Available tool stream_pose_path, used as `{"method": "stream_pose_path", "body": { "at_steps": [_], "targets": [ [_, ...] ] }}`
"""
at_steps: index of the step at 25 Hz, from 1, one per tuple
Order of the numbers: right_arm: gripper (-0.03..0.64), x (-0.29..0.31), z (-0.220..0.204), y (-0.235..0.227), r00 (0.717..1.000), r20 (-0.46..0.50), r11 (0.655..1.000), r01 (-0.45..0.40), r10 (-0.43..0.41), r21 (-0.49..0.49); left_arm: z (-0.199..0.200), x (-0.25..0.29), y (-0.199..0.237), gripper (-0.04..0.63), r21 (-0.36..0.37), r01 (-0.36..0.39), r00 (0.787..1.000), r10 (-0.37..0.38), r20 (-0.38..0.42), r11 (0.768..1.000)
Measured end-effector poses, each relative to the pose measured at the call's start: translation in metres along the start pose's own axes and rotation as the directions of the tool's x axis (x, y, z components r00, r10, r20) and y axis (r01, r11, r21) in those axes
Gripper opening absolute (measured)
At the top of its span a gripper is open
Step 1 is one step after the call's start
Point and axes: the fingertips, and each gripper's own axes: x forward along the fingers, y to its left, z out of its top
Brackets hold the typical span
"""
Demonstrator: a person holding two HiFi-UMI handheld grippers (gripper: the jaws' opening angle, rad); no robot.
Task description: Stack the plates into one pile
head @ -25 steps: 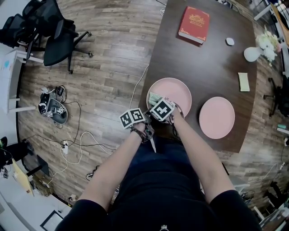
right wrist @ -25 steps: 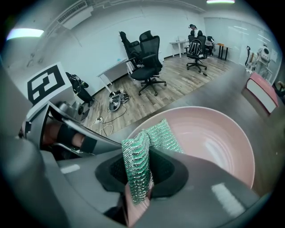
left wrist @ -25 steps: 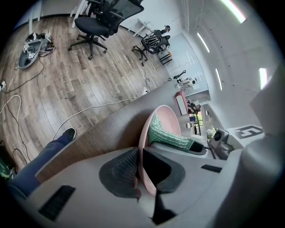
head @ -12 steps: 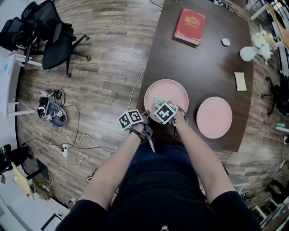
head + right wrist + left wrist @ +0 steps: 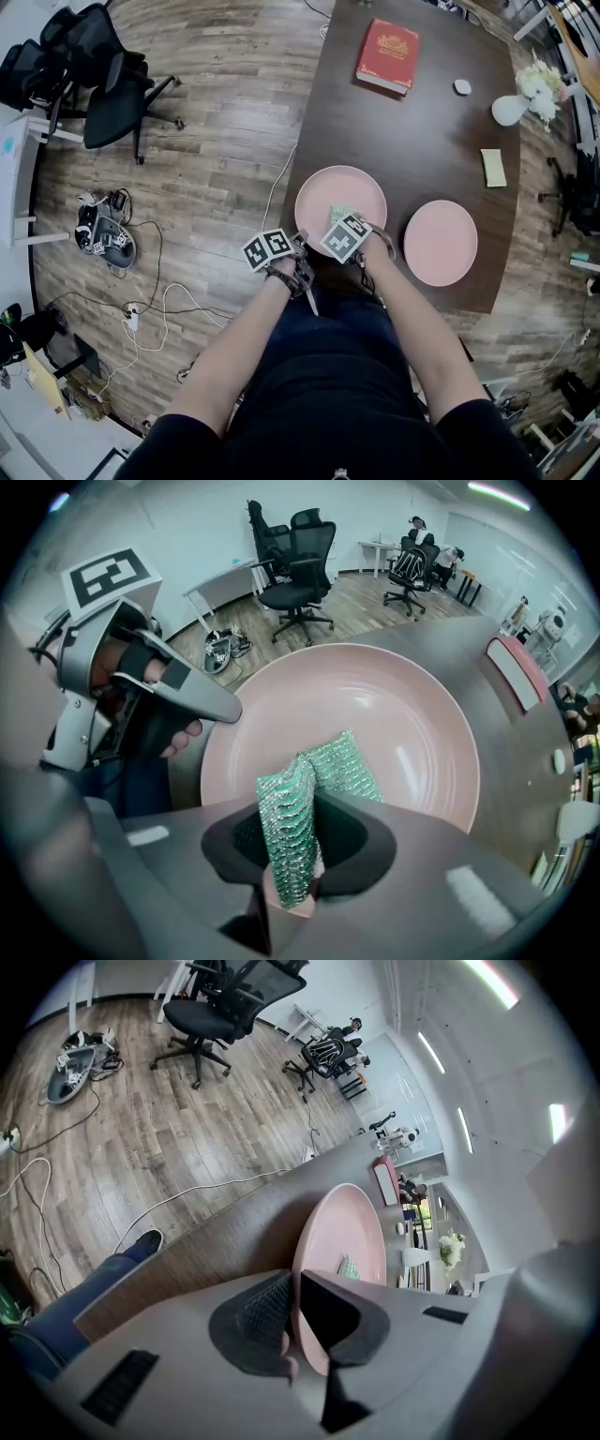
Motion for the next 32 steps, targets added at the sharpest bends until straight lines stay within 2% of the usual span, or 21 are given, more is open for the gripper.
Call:
{"method": "stream_pose_path", "body": {
  "at_steps": [7, 14, 22, 26, 32],
  "targets": [
    [0.087, 0.0, -0.022, -0.014, 0.995, -0.082, 0.999, 0.055, -0.055, -0.002, 0.002, 0.004, 0.0, 0.026, -0.004, -0.011, 1.0, 0.011, 0.009, 1.0],
    [0.087, -0.003, -0.045, -0.026, 0.978, -0.174, 0.993, 0.117, -0.119, -0.023, 0.001, 0.003, 0.0, 0.026, -0.004, -0.016, 1.0, 0.016, 0.017, 1.0],
    [0.087, -0.006, -0.053, -0.033, 0.949, -0.233, 0.972, 0.183, -0.213, -0.144, 0.003, 0.004, 0.0, 0.026, -0.007, -0.019, 1.0, 0.019, 0.015, 1.0],
    [0.087, -0.01, -0.055, -0.034, 0.947, -0.233, 0.971, 0.19, -0.219, -0.144, 0.002, 0.002, 0.001, 0.026, -0.001, -0.021, 1.0, 0.021, 0.014, 1.0],
    [0.087, -0.009, -0.054, -0.036, 0.96, -0.219, 0.983, 0.155, -0.173, -0.097, 0.003, 0.003, -0.001, 0.026, 0.0, -0.025, 1.0, 0.025, 0.009, 1.0]
  ]
}}
